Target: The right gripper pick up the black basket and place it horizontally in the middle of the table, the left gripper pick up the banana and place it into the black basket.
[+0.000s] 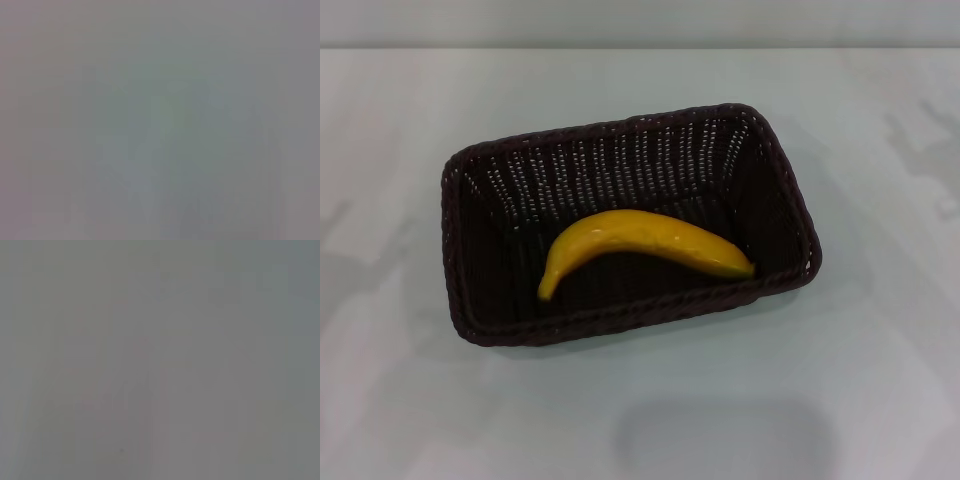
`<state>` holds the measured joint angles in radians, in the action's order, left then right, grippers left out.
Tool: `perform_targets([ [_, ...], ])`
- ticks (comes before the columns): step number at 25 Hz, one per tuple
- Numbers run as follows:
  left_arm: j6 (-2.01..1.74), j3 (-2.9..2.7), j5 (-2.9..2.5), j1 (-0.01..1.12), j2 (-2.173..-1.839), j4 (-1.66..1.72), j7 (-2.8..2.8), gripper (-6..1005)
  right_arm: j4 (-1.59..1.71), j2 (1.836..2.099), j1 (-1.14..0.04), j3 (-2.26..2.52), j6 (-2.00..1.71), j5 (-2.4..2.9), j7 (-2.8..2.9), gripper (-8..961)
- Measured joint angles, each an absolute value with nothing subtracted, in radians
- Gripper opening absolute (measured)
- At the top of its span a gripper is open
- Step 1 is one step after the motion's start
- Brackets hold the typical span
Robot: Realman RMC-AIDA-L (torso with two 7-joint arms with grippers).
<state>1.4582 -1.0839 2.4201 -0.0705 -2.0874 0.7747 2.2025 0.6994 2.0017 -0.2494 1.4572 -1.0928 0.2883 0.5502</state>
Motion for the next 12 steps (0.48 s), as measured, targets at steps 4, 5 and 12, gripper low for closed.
perform_targets([
  [4, 1.519, -1.085, 2.520, -0.069, -2.088, 0.674, 2.278, 874, 0.698, 2.002, -0.249, 1.457, -1.095, 0.288, 0.551, 522],
  [5, 1.523, -1.085, 2.532, -0.068, -2.088, 0.664, 2.296, 874, 0.698, 2.002, -0.248, 1.457, -1.095, 0.288, 0.551, 522],
  [12, 1.520, -1.084, 2.645, -0.052, -2.090, 0.580, 2.429, 874, 0.687, 2.002, -0.247, 1.457, -1.096, 0.285, 0.552, 523],
])
